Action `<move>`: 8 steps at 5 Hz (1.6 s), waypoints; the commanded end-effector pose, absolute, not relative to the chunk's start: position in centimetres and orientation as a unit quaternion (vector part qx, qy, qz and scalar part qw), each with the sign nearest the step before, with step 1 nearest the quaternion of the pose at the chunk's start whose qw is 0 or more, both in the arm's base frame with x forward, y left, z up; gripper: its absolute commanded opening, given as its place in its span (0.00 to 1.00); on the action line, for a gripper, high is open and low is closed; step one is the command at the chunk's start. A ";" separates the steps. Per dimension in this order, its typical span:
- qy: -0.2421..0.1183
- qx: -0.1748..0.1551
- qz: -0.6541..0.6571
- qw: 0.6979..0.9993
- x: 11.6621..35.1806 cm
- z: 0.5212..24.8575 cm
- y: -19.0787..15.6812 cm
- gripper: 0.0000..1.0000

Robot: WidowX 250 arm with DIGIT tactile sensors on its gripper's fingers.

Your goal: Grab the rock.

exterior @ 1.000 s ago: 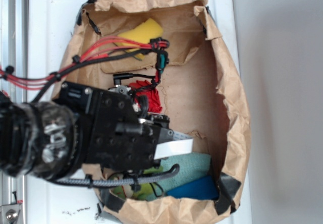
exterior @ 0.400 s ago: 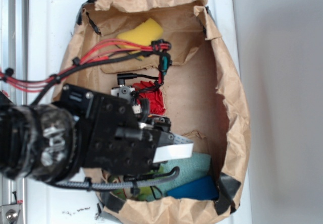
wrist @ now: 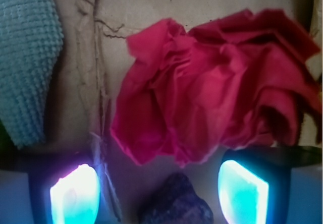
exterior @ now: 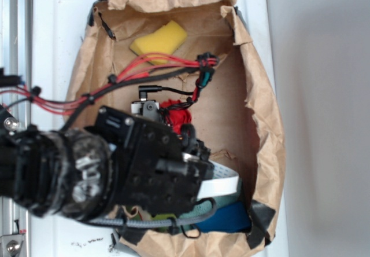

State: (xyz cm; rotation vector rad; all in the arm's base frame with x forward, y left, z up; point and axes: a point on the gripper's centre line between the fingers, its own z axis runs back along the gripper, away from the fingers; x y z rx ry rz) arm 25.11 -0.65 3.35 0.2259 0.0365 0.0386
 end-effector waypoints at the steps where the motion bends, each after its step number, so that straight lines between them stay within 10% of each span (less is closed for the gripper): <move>1: 0.001 0.044 0.073 0.996 25.3 7.8 5.9 1.00; 2: -0.020 0.001 0.114 0.993 25.3 8.7 6.5 1.00; 8: 0.017 -0.005 0.075 0.997 22.6 7.6 4.1 1.00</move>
